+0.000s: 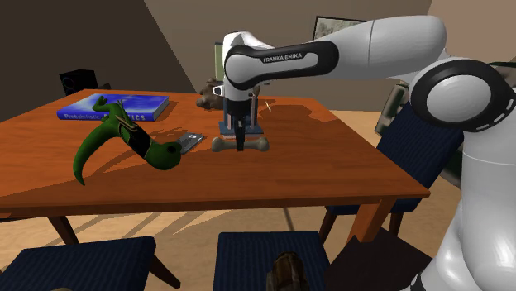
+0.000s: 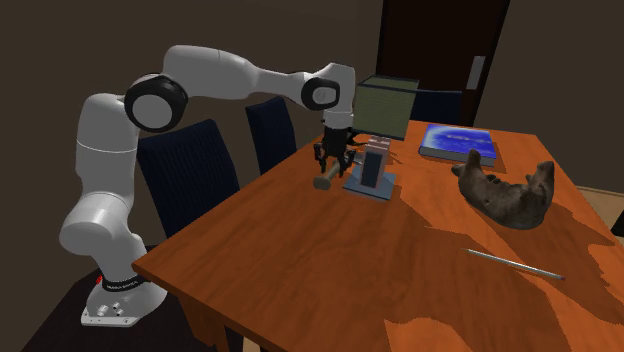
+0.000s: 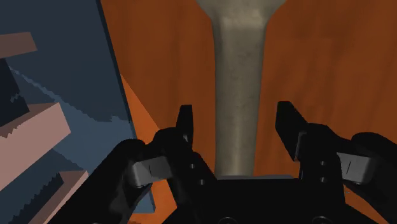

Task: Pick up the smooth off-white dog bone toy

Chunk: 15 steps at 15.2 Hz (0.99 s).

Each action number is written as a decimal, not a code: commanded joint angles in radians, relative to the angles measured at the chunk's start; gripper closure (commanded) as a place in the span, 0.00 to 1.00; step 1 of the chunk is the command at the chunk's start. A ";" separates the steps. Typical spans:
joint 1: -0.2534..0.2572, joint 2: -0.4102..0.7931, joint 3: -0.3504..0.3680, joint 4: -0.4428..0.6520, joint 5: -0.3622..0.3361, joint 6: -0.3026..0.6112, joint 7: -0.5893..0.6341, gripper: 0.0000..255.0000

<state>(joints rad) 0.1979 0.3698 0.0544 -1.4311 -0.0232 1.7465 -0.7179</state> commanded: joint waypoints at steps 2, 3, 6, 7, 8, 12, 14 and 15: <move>-0.001 0.000 -0.001 -0.003 0.000 0.004 -0.001 1.00; -0.001 0.000 -0.001 -0.004 0.000 0.004 0.000 1.00; -0.001 0.000 -0.001 -0.003 0.000 0.004 0.000 1.00; -0.001 0.000 -0.001 -0.004 0.000 0.004 0.000 1.00; -0.001 0.001 -0.001 -0.002 0.000 0.004 0.000 1.00; 0.001 0.002 0.000 0.041 0.000 -0.038 0.002 1.00; 0.002 0.003 0.000 0.070 0.000 -0.066 0.002 1.00; 0.002 0.005 0.000 0.085 0.000 -0.080 0.002 1.00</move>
<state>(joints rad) 0.1997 0.3715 0.0545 -1.3684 -0.0233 1.6836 -0.7159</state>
